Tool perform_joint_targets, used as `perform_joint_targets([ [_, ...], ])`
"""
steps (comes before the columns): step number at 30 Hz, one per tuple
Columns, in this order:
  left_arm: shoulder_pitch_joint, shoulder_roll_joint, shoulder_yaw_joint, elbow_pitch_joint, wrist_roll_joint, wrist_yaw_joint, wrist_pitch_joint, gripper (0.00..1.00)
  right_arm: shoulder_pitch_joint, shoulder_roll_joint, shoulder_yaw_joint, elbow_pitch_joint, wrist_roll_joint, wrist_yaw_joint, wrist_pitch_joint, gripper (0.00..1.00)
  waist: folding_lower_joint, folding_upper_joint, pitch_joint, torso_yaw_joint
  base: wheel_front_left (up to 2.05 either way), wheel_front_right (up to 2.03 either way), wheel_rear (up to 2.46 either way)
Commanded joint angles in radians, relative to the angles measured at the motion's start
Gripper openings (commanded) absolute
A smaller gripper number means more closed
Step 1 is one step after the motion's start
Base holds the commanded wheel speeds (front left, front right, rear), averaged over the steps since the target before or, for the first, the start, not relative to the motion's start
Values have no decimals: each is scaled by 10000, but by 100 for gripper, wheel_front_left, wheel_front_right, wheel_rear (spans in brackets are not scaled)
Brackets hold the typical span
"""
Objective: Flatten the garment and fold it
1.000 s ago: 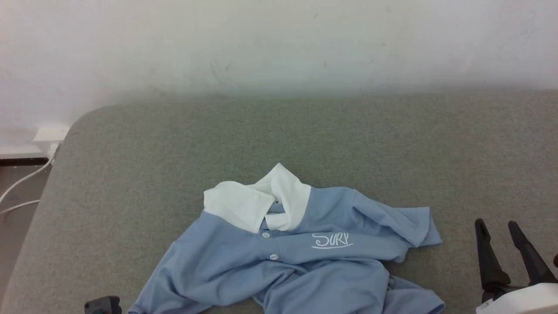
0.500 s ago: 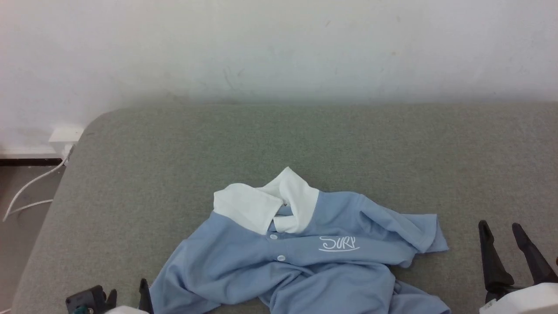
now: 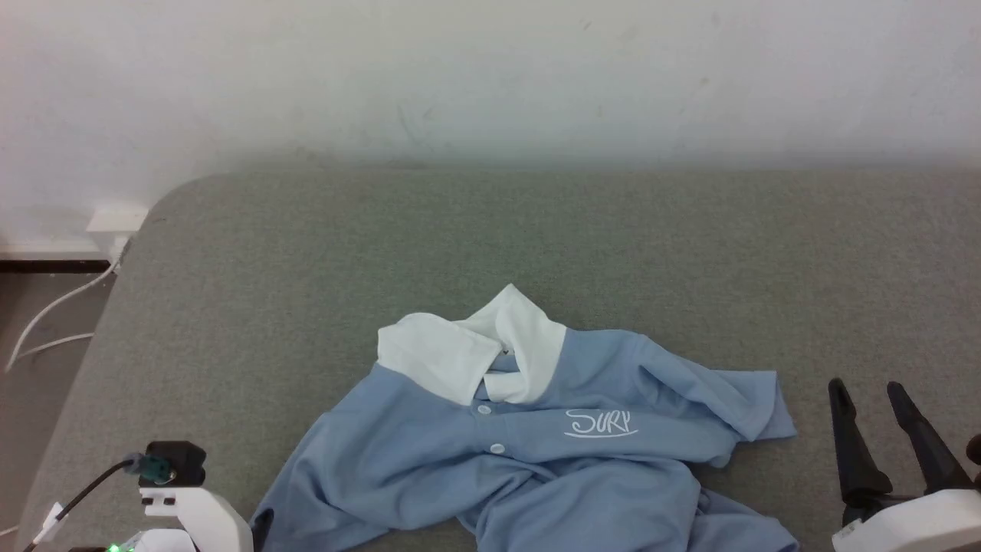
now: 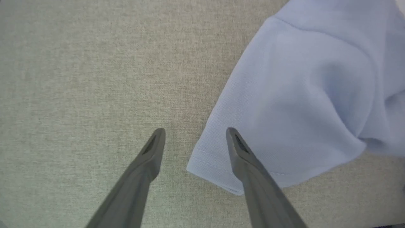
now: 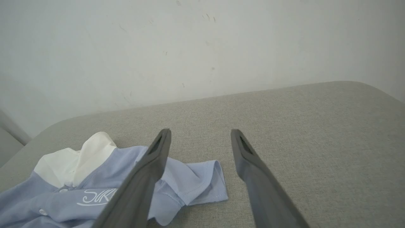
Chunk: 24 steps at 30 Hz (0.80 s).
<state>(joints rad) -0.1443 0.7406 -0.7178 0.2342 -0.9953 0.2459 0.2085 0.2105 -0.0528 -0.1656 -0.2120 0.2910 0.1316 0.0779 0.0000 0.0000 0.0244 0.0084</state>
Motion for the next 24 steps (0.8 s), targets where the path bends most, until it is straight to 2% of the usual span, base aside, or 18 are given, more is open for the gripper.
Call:
perform_joint_targets([
  [1, -281, 8, -167, 236, -79, -216, 410, 100, -137, 26, 57, 37, 33, -9, -81, 100, 0, 0, 173, -163, 0, 0, 0],
  [8, -758, -529, -954, 1255, -227, -1039, 1782, 100, -268, 26, 72, 245, 48, -9, -190, 100, 0, 0, 452, -495, 0, 0, 0],
  [9, -783, -636, -1065, 1356, -235, -1106, 1932, 75, -276, 26, 56, 264, 43, -9, -200, 100, 0, 0, 454, -524, 0, 0, 0],
  [10, -790, -762, -1143, 1441, -257, -1149, 2020, 40, -275, 26, 41, 281, 38, -9, -201, 100, 0, 0, 449, -550, 0, 0, 0],
  [11, -761, -888, -1226, 1506, -331, -1215, 2162, 0, -272, 26, 27, 290, 34, -9, -197, 100, 0, 0, 447, -567, 0, 0, 0],
  [14, -693, -1142, -1373, 1567, -328, -1238, 2192, 0, -256, 26, -24, 312, 9, -9, -168, 100, 0, 0, 371, -582, 0, 0, 0],
  [17, -586, -1301, -1221, 1520, -220, -936, 1610, 0, -242, 26, -114, 333, -21, -9, -93, 100, 0, 0, 254, -488, 0, 0, 0],
  [21, -368, -1415, -753, 1192, -19, -190, 404, 0, -306, 26, -15, 419, -82, -9, 198, 100, 0, 0, 92, -263, 0, 0, 0],
  [24, -182, -1417, -279, 741, 142, 460, -614, 0, -570, -39, 108, 781, -83, -9, 819, 100, 0, 0, 82, -106, 0, 0, 0],
])
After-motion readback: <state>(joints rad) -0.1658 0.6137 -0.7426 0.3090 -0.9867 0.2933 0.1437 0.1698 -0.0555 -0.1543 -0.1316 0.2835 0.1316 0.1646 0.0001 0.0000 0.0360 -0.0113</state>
